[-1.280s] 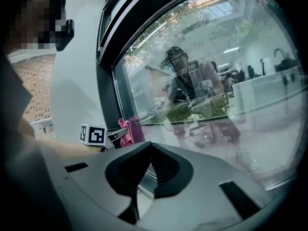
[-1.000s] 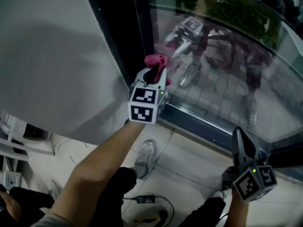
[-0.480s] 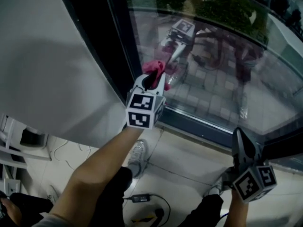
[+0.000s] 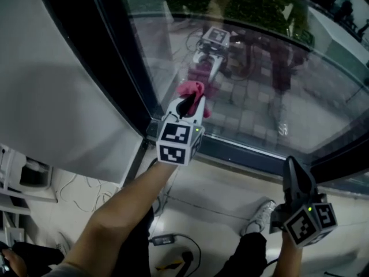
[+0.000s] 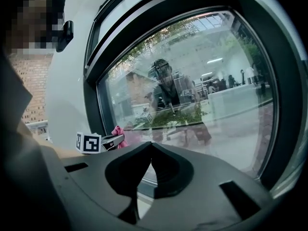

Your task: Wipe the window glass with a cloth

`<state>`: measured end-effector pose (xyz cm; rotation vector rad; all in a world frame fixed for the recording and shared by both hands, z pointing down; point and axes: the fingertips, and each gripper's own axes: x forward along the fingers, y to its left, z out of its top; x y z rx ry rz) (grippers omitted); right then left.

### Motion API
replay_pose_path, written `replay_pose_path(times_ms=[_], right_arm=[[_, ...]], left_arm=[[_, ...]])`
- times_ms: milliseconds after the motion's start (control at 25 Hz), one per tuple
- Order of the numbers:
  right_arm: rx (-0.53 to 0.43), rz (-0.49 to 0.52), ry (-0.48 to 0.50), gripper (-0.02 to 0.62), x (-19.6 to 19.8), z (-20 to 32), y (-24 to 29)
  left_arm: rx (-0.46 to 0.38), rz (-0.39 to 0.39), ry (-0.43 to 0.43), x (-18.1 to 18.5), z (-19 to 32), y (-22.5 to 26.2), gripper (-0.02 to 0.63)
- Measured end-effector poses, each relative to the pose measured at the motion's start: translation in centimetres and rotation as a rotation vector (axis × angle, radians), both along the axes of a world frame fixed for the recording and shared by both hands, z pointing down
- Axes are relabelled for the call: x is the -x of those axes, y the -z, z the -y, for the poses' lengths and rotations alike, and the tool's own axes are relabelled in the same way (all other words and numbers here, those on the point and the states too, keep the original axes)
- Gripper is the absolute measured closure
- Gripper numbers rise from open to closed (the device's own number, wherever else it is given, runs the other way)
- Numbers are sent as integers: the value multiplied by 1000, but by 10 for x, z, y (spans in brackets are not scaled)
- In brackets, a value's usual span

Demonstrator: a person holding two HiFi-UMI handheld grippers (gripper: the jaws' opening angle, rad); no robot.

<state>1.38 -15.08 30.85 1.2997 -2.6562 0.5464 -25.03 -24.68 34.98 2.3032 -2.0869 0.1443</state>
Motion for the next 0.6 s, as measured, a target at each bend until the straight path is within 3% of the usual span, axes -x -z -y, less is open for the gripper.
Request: replay_pose_path(times_ms=[240, 600], right_arm=[[-9, 15, -46, 588, -39, -6, 2], [-9, 27, -134, 588, -110, -12, -2]], left_arm=[[-9, -24, -90, -70, 7, 4, 551], [-1, -46, -95, -129, 19, -2, 551]])
